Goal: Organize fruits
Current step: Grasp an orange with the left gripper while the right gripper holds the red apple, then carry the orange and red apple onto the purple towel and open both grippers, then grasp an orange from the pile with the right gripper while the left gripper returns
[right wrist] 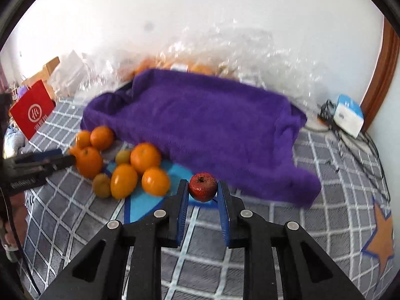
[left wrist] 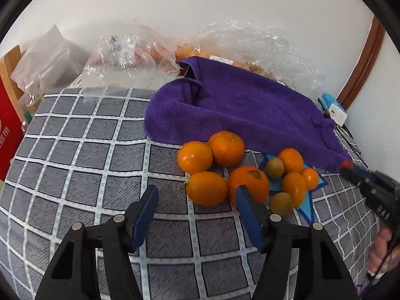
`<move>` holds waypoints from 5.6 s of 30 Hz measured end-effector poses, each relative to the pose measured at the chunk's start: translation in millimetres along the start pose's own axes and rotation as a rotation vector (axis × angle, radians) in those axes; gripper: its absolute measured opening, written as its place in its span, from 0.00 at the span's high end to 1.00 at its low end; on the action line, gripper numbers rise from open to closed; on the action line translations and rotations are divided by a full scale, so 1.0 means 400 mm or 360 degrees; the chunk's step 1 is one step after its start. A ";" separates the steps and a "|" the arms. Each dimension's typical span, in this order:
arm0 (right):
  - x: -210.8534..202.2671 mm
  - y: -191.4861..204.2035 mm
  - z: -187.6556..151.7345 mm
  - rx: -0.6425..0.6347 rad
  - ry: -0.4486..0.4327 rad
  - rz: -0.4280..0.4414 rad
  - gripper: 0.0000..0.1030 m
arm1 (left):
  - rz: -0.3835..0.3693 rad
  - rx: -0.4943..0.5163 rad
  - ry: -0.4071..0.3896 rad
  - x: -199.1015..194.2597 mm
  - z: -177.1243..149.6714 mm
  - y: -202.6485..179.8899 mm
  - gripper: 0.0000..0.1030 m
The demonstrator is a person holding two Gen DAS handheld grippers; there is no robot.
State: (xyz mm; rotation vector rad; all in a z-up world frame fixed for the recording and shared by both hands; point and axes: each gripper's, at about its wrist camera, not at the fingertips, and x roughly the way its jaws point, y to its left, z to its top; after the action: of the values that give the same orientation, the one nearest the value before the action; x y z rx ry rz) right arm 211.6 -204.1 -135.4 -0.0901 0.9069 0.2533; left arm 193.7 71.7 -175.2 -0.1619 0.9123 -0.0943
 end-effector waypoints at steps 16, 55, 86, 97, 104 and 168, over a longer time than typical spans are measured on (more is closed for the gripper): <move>0.043 -0.039 -0.046 0.0100 -0.0031 0.0057 0.78 | 0.0028 -0.0058 -0.0041 0.017 -0.012 0.016 0.67; -0.042 -0.135 0.004 0.0312 -0.0238 0.0034 0.78 | 0.0005 -0.0228 -0.0385 -0.143 0.041 0.036 0.68; 0.180 -0.211 0.180 0.0375 -0.0035 0.0012 0.78 | -0.0038 -0.0091 -0.0177 0.167 0.295 -0.107 0.67; 0.248 -0.194 0.150 0.0355 0.0075 -0.0009 0.78 | -0.0024 -0.0007 -0.0072 0.206 0.263 -0.143 0.67; 0.246 -0.187 0.145 0.0342 0.0067 -0.0042 0.77 | 0.0003 -0.0026 -0.0032 0.214 0.261 -0.139 0.67; 0.113 0.093 -0.028 -0.0024 0.0044 0.0249 0.68 | -0.0003 -0.0031 -0.0093 0.016 0.072 -0.056 0.51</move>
State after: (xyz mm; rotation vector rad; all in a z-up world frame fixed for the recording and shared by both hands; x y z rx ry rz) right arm 220.3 -162.1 -176.9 -0.0368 0.9408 0.4055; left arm 220.3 51.6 -158.8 -0.1828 0.8550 -0.0822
